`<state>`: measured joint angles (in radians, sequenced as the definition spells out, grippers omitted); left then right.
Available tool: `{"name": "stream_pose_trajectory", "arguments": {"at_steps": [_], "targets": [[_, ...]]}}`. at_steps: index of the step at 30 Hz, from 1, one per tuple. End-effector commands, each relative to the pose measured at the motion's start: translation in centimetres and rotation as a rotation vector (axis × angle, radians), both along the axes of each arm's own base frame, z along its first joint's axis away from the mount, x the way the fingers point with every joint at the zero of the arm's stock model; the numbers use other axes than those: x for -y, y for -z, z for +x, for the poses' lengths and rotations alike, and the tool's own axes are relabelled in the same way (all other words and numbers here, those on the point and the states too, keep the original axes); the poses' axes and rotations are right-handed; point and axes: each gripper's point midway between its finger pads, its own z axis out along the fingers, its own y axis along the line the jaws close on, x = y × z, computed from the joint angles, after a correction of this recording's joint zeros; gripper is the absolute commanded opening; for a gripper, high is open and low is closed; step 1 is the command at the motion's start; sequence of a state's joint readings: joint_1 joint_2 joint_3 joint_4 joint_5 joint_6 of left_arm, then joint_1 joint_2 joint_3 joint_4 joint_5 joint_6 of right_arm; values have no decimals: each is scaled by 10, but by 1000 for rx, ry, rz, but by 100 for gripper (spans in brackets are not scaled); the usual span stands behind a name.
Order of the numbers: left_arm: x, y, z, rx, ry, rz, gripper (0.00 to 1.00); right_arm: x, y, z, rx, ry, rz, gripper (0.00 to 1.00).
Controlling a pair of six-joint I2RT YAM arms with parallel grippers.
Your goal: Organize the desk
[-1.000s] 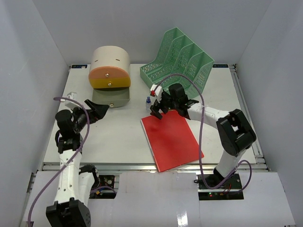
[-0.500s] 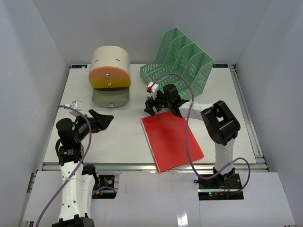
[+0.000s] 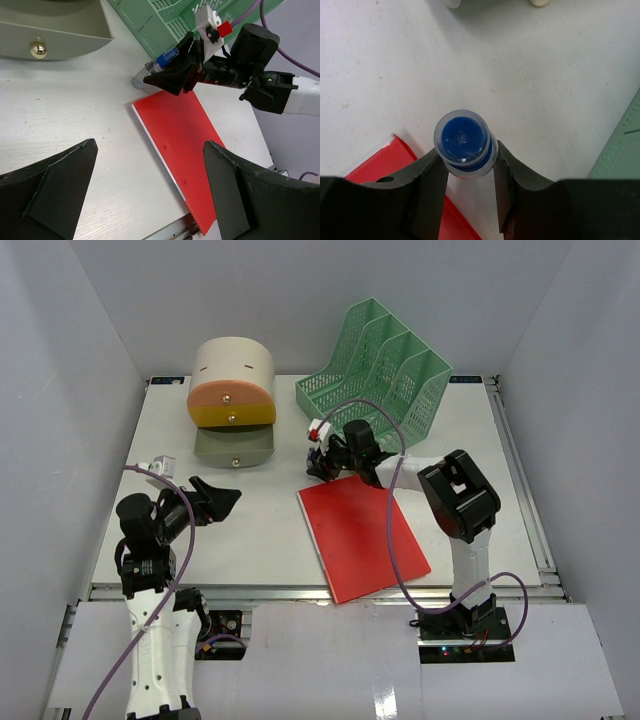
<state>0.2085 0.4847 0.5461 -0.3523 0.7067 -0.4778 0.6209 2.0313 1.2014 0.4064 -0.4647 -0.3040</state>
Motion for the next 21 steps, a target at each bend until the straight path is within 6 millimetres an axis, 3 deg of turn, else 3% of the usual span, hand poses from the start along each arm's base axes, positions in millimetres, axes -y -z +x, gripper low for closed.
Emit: {"name": "stream_pose_trajectory", "arguments": {"at_steps": [1, 4, 7, 9, 10, 16, 19, 20, 21], "targets": [[-3, -11, -1, 36, -12, 20, 98, -2, -65, -6, 169, -99, 33, 12], [-8, -9, 2, 24, -52, 20, 98, -14, -90, -3, 290, -130, -89, 11], [-14, -5, 5, 8, -94, 22, 98, -27, -94, -11, 385, -144, -316, 10], [-20, -4, 7, 3, -135, 28, 98, -44, -124, -10, 535, -136, -416, 10], [-22, -4, 8, 1, -148, 28, 98, -50, -124, -9, 552, -137, -448, 10], [-29, -2, 9, -19, -196, 31, 98, -89, -157, 5, 651, -88, -466, 11], [-31, -1, 10, -27, -207, 31, 98, -113, -149, 19, 670, -66, -474, 13], [-32, -1, 10, -27, -211, 31, 98, -118, -159, 22, 687, -55, -454, 14], [-33, -1, 10, -29, -220, 32, 98, -127, -157, 26, 695, -51, -451, 15]]}}
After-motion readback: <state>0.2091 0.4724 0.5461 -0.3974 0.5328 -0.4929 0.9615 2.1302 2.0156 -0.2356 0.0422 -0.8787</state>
